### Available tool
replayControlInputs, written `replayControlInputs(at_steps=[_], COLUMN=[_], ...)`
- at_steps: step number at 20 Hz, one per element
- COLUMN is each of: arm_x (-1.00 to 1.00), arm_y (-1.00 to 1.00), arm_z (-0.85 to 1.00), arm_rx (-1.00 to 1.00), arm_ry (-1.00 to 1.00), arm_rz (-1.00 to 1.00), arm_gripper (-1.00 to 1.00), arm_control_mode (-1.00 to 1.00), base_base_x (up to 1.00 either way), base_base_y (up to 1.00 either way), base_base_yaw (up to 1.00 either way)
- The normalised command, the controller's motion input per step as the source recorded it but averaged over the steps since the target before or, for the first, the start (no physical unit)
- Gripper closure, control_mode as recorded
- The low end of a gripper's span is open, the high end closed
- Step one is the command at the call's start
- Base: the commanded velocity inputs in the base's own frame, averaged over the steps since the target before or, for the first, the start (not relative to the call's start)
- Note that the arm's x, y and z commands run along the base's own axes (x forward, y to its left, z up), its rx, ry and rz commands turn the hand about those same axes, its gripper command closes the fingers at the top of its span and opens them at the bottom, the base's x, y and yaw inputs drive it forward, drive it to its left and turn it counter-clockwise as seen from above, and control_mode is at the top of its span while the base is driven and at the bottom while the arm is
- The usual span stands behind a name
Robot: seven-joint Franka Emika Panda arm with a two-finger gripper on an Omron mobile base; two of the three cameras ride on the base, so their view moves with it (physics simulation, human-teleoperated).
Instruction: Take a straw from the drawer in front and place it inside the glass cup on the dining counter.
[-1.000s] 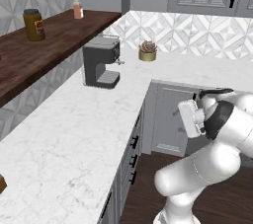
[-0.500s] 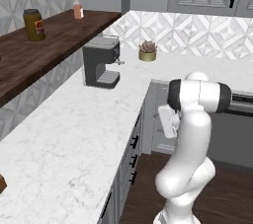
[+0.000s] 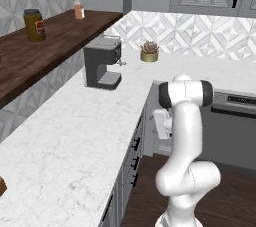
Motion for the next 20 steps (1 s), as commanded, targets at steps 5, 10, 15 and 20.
replayControlInputs(at_steps=[5, 10, 15, 20], arm_x=[0.71, 0.70, 0.60, 0.47], arm_y=[0.32, 0.22, 0.09, 0.00], arm_z=[-0.32, -0.34, -0.45, -0.47], arm_rx=[0.00, 0.00, 0.00, 0.00], arm_ry=[-0.03, 0.00, 0.00, 0.00], arm_rz=[0.00, 0.00, 0.00, 0.00], arm_gripper=[-1.00, -1.00, -1.00, -1.00], arm_control_mode=[-1.00, -1.00, -1.00, -1.00], base_base_x=[0.00, 0.00, 0.00, 0.00], base_base_y=[0.00, 0.00, 0.00, 0.00], base_base_yaw=[0.00, 0.00, 0.00, 0.00])
